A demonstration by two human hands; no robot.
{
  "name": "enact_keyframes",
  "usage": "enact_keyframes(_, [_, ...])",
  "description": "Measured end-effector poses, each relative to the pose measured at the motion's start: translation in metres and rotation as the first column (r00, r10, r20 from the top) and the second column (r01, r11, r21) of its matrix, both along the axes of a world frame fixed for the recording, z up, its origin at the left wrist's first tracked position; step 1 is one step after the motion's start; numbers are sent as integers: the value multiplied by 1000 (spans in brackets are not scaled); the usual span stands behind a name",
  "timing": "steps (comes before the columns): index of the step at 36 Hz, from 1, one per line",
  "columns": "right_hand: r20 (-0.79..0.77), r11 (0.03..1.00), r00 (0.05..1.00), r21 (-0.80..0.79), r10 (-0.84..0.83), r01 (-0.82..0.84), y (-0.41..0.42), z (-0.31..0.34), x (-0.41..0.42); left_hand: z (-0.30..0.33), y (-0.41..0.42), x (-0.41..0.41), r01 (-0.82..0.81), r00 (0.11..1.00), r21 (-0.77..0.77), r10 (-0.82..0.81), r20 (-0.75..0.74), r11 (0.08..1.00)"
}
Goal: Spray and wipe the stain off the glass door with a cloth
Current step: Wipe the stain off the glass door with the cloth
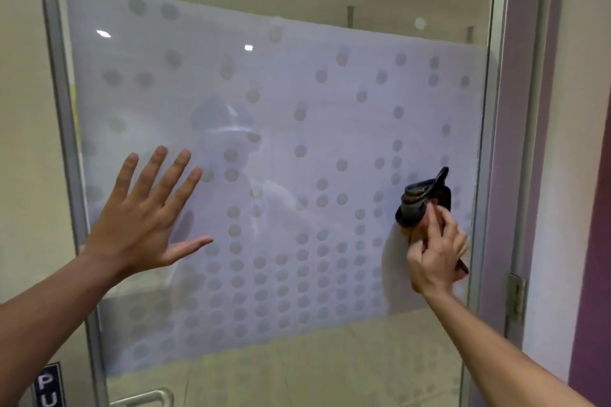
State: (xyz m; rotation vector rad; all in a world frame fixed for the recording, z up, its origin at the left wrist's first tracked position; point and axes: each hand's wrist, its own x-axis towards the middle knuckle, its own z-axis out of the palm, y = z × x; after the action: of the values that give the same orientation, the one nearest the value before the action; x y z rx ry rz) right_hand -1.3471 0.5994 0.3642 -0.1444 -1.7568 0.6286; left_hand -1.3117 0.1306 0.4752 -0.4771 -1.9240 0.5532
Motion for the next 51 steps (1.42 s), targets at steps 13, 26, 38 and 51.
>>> enact_keyframes(13, [-289,706,957,-682,-18,-192,-78,97,-21,-1,-2,-4,11,1000,7,-11,6,1000])
enact_keyframes(26, [-239,929,965,-322,109,-184,-154,184,-9,-1,-4,-7,22,1000,1,-22,5,1000])
enact_keyframes(38, [-169,831,957,546,235,-107,-220,155,11,-3,-5,-10,59,998,40,-58,-35,997])
enact_keyframes(51, [-200,711,939,701,280,-63,-242,58,8,-8,-4,-13,86,996,61,-84,-30,994])
